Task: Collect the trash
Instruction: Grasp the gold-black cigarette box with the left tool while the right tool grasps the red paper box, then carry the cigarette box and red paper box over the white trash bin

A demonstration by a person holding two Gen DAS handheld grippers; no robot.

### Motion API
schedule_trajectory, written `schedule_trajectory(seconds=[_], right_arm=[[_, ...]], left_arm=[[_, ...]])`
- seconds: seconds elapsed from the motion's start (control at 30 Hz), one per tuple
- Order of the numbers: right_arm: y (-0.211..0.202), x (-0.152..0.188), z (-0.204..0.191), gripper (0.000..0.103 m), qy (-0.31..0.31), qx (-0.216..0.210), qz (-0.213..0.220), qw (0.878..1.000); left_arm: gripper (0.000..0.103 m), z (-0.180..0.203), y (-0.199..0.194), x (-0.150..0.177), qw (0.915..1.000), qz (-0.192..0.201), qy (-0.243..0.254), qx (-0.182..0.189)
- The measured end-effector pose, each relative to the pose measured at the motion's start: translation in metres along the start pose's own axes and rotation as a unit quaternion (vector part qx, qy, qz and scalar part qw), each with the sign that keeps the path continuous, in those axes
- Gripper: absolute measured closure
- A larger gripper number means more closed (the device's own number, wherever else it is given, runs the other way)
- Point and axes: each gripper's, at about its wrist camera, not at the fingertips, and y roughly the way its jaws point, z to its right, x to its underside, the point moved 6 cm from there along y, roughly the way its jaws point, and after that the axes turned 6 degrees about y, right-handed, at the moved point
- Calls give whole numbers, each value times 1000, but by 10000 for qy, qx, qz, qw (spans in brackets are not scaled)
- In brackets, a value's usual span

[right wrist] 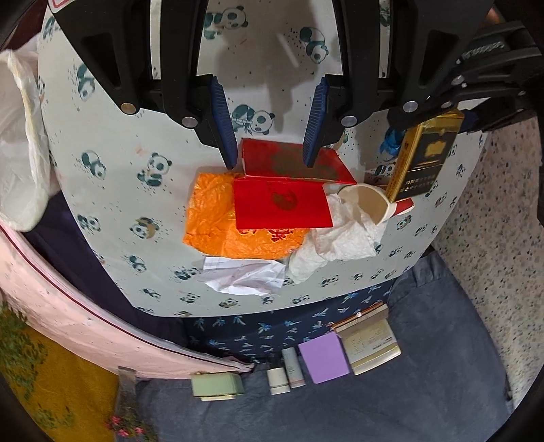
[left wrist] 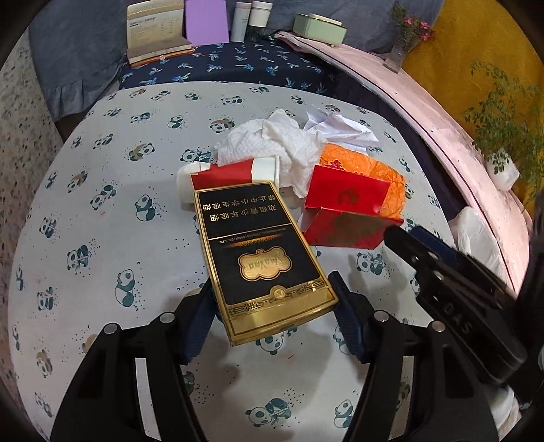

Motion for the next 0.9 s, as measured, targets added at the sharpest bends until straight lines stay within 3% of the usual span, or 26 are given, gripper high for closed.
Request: schedule_trajectory(seconds=[0.23, 0.37, 0.63, 0.7, 0.77, 0.83, 0.9], right_arm=[[4, -20, -12, 63, -898, -255, -45, 9956], [10, -27, -24, 56, -1350, -404, -186, 9898], [38, 3, -25, 56, -1529, -617, -820, 9829], [40, 10, -21, 61, -1480, -577, -866, 9835], [39, 17, -18, 84, -1358, -642, -943, 9841], [36, 19, -15, 94, -1216, -698, -908, 9859], [28, 20, -11, 97, -1096, -695, -793, 9884]], left_arm=[[42, 0, -2, -1, 10000, 12, 79, 5], [42, 3, 3, -1, 10000, -43, 78, 32], [42, 8, 11, 3, 9998, -151, 124, 64], [42, 10, 12, 3, 9997, -161, 149, 61], [42, 12, 10, 4, 9997, -153, 173, 62], [42, 15, 8, 4, 9997, -127, 205, 71], [43, 20, 4, 4, 9996, -85, 247, 87]])
